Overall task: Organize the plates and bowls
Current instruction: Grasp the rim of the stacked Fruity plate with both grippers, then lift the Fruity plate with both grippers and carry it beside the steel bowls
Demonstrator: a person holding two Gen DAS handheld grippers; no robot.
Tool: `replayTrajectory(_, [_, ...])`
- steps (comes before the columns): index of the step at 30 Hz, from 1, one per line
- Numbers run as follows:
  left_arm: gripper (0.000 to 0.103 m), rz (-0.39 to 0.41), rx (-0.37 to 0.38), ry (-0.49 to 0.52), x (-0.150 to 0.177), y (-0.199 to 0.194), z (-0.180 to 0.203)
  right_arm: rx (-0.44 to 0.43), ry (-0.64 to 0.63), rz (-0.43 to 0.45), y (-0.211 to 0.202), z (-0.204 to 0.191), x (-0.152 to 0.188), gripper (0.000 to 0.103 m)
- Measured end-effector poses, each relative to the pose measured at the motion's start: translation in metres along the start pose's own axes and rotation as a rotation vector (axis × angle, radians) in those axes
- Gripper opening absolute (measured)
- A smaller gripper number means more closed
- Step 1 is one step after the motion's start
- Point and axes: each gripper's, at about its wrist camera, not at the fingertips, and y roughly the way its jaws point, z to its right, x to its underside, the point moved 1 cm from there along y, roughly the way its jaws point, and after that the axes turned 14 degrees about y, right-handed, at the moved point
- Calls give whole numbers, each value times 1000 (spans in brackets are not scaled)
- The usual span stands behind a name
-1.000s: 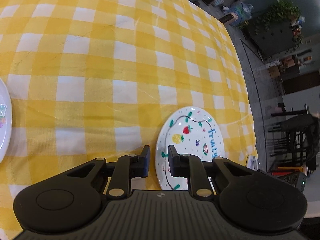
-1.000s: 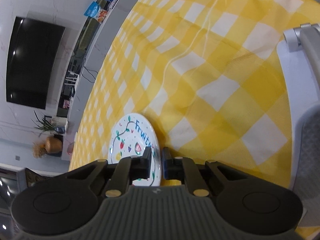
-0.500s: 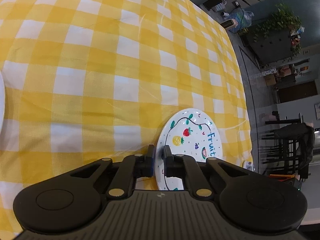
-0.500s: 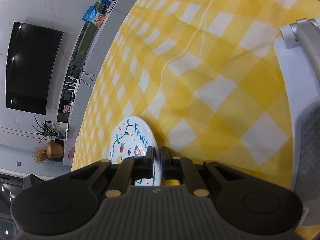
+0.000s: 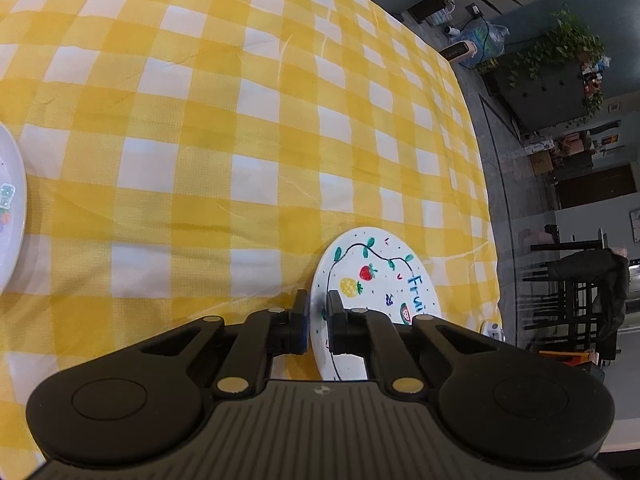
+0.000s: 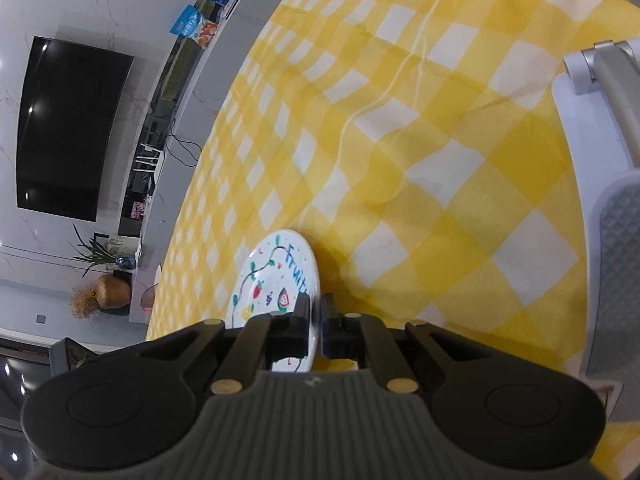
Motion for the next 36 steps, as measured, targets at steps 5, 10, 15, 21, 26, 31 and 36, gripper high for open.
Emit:
replayTrajectory(5, [9, -13, -7, 26, 3, -2, 3, -4, -9, -4, -6, -2, 8, 3])
replayTrajectory(10, [9, -7, 7, 9, 5, -7, 1, -46, -22, -3, -15, -9, 16, 3])
replayTrajectory(15, [9, -8, 22, 17, 7, -15, 2, -62, -35, -15, -22, -12, 25, 3])
replayTrajectory(21, [9, -20, 9, 38, 11, -26, 3, -57, -48, -39, -22, -17, 37, 3])
replayTrajectory(26, [9, -31, -3, 42, 17, -34, -2, -41, -67, -67, -17, -21, 49, 3])
replayTrajectory(31, [9, -47, 10, 35, 22, -41, -9, -31, -80, -101, -14, -21, 61, 4])
replayTrajectory(36, [9, -100, -3, 62, 28, -42, -11, -12, -105, -123, -14, -20, 79, 4])
